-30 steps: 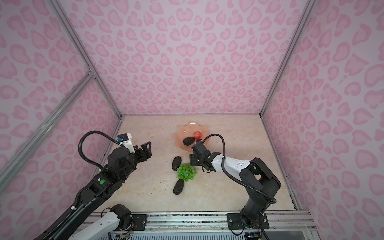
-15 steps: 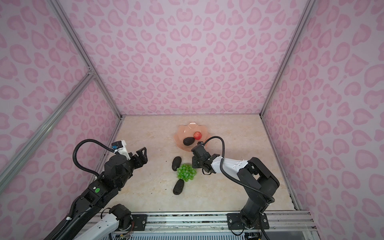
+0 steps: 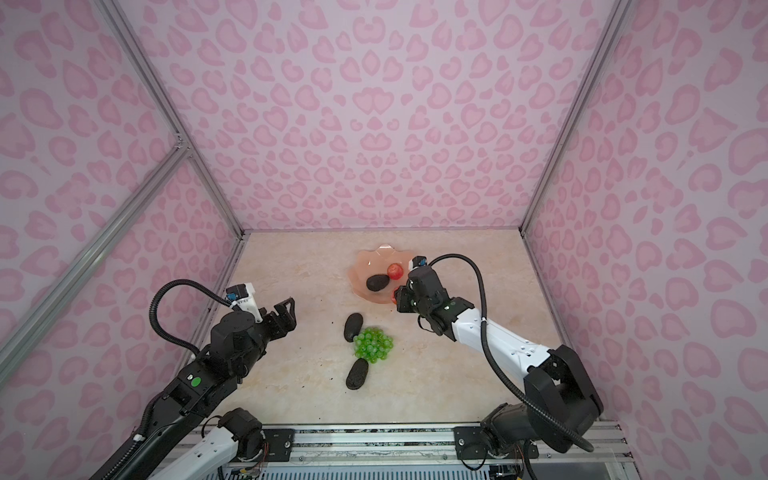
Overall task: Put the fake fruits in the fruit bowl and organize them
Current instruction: 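Place the apple into the bowl beside the first apple with the right gripper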
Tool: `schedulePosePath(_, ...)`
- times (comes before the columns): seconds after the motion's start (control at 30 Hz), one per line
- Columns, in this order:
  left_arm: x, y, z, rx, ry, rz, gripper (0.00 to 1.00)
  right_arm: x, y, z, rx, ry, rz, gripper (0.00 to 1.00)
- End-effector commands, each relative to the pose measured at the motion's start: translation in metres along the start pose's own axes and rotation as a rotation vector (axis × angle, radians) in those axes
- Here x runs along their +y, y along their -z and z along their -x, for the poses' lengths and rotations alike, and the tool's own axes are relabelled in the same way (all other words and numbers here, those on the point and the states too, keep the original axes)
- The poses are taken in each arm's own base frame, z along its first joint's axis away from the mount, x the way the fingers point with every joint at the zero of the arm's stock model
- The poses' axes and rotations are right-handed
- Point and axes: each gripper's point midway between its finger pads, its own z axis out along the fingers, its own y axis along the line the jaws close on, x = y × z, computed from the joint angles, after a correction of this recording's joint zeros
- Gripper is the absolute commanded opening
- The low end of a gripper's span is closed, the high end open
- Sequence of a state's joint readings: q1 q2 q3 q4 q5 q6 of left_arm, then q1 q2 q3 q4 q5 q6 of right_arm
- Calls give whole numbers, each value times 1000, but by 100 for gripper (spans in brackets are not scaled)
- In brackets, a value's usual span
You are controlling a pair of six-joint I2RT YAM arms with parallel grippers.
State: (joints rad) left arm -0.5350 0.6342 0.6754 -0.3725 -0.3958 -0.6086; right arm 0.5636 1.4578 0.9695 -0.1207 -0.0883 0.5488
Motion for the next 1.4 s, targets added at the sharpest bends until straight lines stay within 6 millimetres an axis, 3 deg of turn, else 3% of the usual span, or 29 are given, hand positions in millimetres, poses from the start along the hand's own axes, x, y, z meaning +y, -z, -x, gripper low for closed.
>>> schedulePosePath(0.0, -1, 1, -7, 24, 15, -22, 86, 14, -21, 7, 44, 17, 108, 37)
schedulePosePath(0.27, 4, 6, -20, 58, 31, -32, 86, 7, -89, 1, 115, 15, 101, 35)
schedulePosePath(0.5, 4, 4, -26, 89, 26, -32, 86, -19, -118, -7, 145, -34, 43, 40)
schedulePosePath(0.67, 5, -2, -34, 118, 21, -22, 86, -26, -124, -7, 156, -36, 25, 56)
schedulePosePath(1.0, -4, -16, -46, 177, 6, -31, 86, -11, -94, 36, 66, -4, 32, 65)
schedulePosePath(1.2, -17, -34, -66, 272, -27, -62, 86, 1, -49, 61, -33, 9, 51, 70)
schedulePosePath(1.37, -32, -55, -96, 405, -58, -103, 85, 3, 2, 66, -150, 19, 84, 82)
